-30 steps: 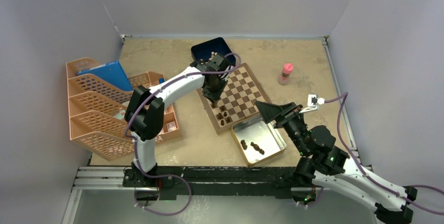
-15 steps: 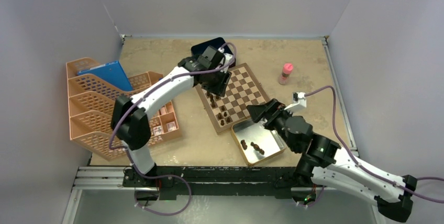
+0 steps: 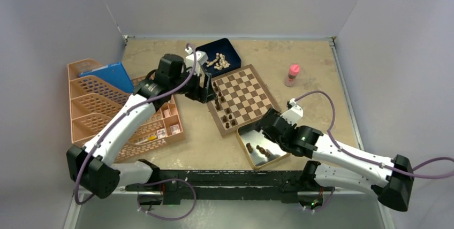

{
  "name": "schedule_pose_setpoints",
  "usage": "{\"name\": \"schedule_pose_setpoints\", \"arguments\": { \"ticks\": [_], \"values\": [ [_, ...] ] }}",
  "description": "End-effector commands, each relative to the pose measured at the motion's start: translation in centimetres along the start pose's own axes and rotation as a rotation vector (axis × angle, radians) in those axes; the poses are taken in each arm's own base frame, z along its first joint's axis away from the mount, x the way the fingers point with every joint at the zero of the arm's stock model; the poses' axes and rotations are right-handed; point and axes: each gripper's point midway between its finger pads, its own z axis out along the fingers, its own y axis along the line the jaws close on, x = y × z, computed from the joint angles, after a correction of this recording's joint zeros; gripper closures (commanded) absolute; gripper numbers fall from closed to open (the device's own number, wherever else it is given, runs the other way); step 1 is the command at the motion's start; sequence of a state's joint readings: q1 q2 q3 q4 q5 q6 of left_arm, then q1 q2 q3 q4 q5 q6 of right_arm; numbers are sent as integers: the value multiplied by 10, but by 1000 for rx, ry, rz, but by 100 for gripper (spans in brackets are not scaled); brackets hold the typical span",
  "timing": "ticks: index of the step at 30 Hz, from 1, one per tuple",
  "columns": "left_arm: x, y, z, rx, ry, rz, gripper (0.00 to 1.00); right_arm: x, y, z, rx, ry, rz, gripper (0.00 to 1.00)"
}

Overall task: Set up the chess pieces on the board
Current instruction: Move the chess piece to the chessboard.

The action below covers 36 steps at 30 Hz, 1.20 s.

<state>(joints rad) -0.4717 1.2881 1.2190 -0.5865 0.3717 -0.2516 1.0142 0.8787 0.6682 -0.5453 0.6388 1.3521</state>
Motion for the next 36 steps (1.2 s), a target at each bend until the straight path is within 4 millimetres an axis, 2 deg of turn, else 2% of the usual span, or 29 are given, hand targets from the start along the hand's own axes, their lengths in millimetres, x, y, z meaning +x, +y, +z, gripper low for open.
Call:
{"name": "schedule_pose_setpoints", "arguments": {
  "ticks": [1, 4, 8, 11, 15, 18, 22, 30, 32, 36],
  "values": [
    [-4, -23, -22, 94, -111, 62, 28, 19, -29, 3, 168, 66, 36, 34],
    [9, -19, -34, 71, -147, 70, 28, 34, -39, 7, 216, 117, 14, 53],
    [23, -8, -56, -13, -227, 62, 28, 45, -48, 15, 266, 138, 10, 61],
    [32, -9, -68, -10, -291, 80, 28, 46, -51, 23, 287, 125, -57, 61],
    [38, -13, -74, 12, -321, 91, 27, 59, -50, 32, 307, 180, -201, 59],
    [38, -12, -76, 6, -320, 95, 27, 66, -56, 35, 360, 216, -301, 59],
    [37, -14, -77, 14, -320, 112, 27, 64, -66, 34, 420, 204, -336, 58],
    [38, -13, -80, 6, -330, 124, 27, 66, -43, 32, 310, 236, -347, 53],
    [39, -13, -80, 6, -327, 123, 27, 61, -38, 31, 278, 229, -395, 52],
    [39, -14, -79, 10, -320, 124, 27, 58, -18, 20, 141, 260, -444, 52]
  ]
}}
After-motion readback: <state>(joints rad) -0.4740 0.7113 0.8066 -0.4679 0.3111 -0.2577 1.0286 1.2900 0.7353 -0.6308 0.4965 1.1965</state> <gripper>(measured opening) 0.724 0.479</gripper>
